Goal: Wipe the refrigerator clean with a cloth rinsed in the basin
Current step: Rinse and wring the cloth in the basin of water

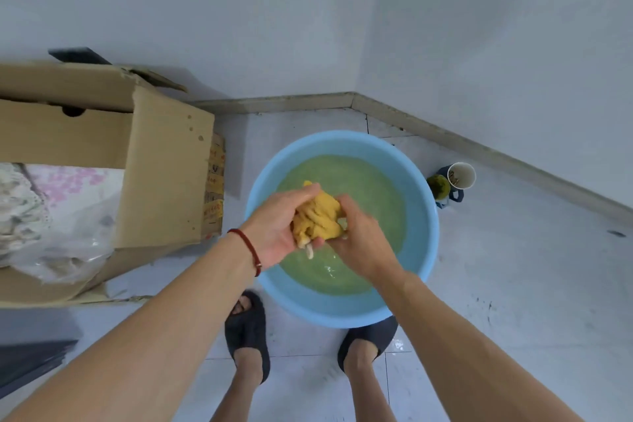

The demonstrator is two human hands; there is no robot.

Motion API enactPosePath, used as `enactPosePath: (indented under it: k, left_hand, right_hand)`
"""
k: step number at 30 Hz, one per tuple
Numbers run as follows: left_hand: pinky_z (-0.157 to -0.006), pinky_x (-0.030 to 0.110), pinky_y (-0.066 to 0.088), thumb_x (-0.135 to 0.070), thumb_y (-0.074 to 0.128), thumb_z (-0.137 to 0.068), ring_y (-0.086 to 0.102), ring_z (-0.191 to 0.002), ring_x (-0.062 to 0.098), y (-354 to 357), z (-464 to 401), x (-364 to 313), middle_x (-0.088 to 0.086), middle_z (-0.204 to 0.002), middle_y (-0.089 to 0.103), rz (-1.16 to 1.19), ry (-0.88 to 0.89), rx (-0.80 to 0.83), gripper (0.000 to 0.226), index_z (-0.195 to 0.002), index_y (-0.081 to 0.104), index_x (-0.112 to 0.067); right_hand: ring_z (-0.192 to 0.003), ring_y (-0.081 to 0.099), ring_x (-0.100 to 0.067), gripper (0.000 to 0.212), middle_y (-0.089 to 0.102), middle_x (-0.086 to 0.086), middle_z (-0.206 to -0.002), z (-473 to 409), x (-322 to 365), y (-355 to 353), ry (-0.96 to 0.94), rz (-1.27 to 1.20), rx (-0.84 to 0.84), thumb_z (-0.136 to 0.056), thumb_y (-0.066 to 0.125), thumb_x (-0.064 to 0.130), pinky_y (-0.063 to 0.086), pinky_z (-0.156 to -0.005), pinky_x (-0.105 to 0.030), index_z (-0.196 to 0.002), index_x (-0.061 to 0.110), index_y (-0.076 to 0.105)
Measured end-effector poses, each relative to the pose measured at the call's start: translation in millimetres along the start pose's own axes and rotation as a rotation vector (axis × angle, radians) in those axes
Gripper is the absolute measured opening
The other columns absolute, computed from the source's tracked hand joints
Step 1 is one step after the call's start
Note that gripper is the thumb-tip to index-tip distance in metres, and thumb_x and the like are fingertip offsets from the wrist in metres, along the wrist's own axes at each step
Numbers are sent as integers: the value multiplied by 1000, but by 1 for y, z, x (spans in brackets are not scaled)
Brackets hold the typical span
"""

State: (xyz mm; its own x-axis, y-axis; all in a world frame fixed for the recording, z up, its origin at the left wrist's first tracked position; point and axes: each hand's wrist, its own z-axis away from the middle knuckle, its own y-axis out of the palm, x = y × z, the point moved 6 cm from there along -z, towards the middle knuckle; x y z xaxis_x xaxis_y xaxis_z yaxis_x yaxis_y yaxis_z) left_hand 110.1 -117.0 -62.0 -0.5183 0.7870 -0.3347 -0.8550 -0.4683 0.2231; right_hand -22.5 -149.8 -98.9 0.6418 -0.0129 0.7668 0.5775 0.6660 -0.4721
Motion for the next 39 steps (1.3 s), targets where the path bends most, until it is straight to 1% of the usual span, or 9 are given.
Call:
enactPosePath:
  k: [5, 9, 14, 17, 23, 29, 33, 36, 39]
  left_hand:
    - [-54, 38, 60, -17, 70, -96, 73, -63, 26, -49, 2, 17, 19, -94, 75, 83, 14, -287, 28, -112, 67, 5]
    - [-60, 41, 64, -14, 58, -102, 71, -70, 20, -29, -1, 43, 13, -107, 69, -231, -2, -134, 26, -123, 64, 0]
    - [-88, 61, 56, 4, 44, -72, 64, -121, 32, -3, -4, 43, -3, -143, 55, -148, 100, 244, 91, -145, 43, -51]
    - [-101, 41, 54, -3, 64, -73, 56, -130, 17, 12, 3, 37, -3, -142, 54, -590, 244, 416, 99, -151, 25, -49]
    - [-86, 35, 60, -2, 81, -72, 67, -106, 12, 31, -10, 15, -6, -113, 68, -863, 476, 297, 69, -127, 55, -34]
    - [-58, 30, 39, -8, 72, -78, 44, -69, 13, 62, 5, -7, -7, -90, 41, -1432, 1076, 272, 40, -107, 48, -22]
    - [-72, 37, 55, -42, 79, -70, 54, -83, 14, -4, -75, 25, -14, -110, 40, -1930, 845, 100, 61, -126, 54, -40]
    - [-77, 38, 55, -27, 68, -85, 62, -100, 24, 25, -54, 6, 5, -121, 59, -2069, 1162, 196, 45, -123, 46, -19]
    - [-49, 31, 48, -4, 65, -78, 62, -64, 27, 50, -12, -11, 10, -91, 64, -1970, 1399, 313, 33, -111, 60, -7]
  right_hand:
    - [-92, 62, -16, 52, 68, 8, -104, -5, 19, -30, 46, 35, 23, -77, 74, 10, 50, -83, -28, -126, 24, 63]
    - [-87, 60, -1, 58, 68, 11, -112, -2, 29, -42, 72, -86, 69, -75, 76, 4, 44, -70, -5, -128, 28, 69]
    - [-84, 66, -4, 61, 65, 3, -117, 7, 45, -54, 125, -358, 177, -80, 66, -12, 60, -79, -34, -129, 24, 65]
    - [-95, 69, -17, 59, 65, -5, -121, 10, 46, -60, 156, -477, 235, -74, 68, -11, 59, -87, -48, -123, 23, 65]
    - [-114, 66, -32, 61, 65, -18, -129, 30, 33, -71, 175, -832, 422, -73, 61, -4, 53, -98, -45, -133, 6, 60]
    - [-98, 73, -28, 60, 74, -12, -110, 32, -18, -49, 456, -1090, 230, -94, 50, 71, 55, -88, -47, -118, 21, 74]
    - [-121, 68, -18, 67, 66, 6, -140, 22, -13, -1, 543, -1330, 263, -97, 22, 69, 64, -87, -47, -144, 38, 59]
    - [-99, 73, -28, 91, 67, -18, -129, 38, 2, 1, 471, -1220, 669, -81, 52, 81, 64, -69, -34, -142, 14, 58]
    - [-68, 59, -19, 74, 65, -14, -88, 32, -6, -8, 341, -690, 730, -82, 82, 51, 50, -56, -27, -125, -5, 59]
